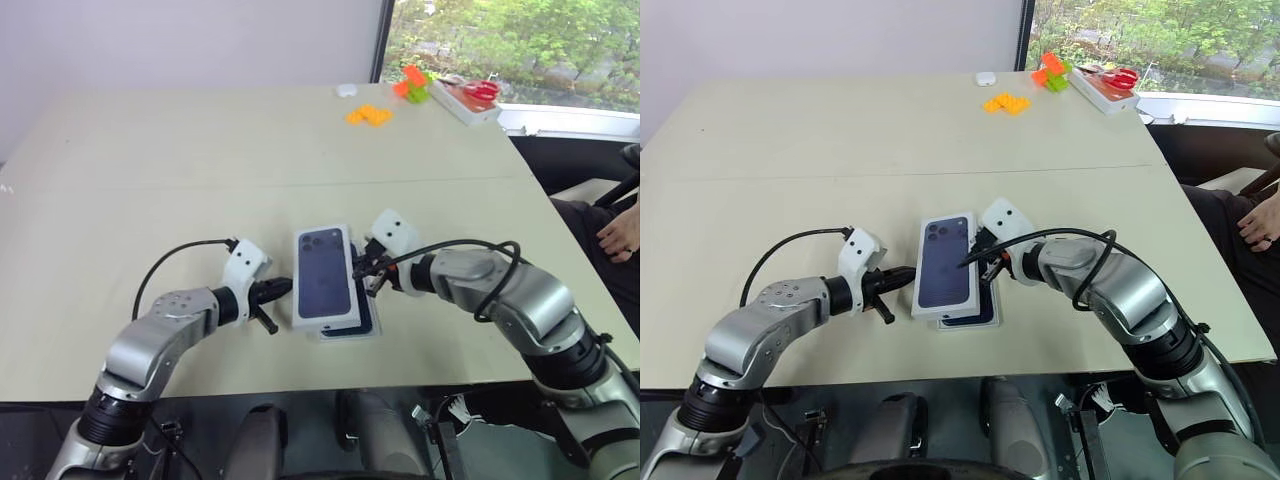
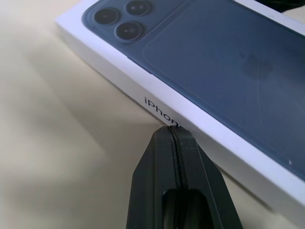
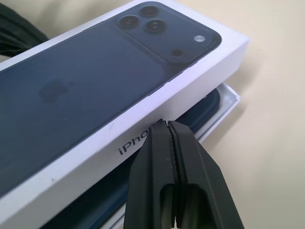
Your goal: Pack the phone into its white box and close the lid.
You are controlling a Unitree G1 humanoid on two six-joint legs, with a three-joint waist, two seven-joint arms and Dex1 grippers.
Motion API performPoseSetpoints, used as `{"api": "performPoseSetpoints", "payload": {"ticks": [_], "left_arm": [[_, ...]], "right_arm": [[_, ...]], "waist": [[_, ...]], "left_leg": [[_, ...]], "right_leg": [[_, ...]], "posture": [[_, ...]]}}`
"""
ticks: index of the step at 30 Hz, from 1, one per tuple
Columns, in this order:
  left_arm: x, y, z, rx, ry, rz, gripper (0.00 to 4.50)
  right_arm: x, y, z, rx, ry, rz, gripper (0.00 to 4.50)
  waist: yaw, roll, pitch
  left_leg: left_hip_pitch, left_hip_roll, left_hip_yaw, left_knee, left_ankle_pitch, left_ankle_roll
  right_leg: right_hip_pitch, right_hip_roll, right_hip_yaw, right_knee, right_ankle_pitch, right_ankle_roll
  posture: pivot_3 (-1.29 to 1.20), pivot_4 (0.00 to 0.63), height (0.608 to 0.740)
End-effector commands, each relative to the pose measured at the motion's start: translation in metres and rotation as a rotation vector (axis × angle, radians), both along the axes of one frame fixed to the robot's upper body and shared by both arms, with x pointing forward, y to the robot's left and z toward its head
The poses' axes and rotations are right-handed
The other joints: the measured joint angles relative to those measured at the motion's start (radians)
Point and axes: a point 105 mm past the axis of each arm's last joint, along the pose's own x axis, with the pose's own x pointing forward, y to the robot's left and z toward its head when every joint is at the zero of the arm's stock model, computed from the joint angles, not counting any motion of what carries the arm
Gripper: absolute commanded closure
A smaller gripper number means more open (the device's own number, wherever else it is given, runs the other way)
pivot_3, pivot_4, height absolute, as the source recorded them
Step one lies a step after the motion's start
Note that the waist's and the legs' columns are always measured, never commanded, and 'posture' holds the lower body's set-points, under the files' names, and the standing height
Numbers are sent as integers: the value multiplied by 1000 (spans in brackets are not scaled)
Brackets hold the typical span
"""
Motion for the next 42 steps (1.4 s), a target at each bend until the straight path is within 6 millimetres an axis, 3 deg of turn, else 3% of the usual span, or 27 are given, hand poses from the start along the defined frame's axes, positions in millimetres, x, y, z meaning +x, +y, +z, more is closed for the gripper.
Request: {"api": "performPoseSetpoints", "payload": {"ticks": [1,14,42], "left_arm": [[-9,-18,17,-47,-51,-83,4500],[-20,-28,24,-57,-50,-175,4500],[-24,-36,23,-48,-55,-209,4500]], "right_arm": [[-10,8,9,22,-19,68,4460],[-26,5,12,7,-11,131,4460],[-24,-3,-5,-17,25,74,4460]], "waist": [[0,0,0],[0,0,0],[0,0,0]], "left_leg": [[0,0,0,0,0,0],[0,0,-1,1,0,0],[-1,0,-1,10,-1,2]], "right_leg": [[0,0,0,0,0,0],[0,0,0,1,0,0],[0,0,-1,3,0,0]], "posture": [[0,150,727],[0,150,727],[0,150,727]]}}
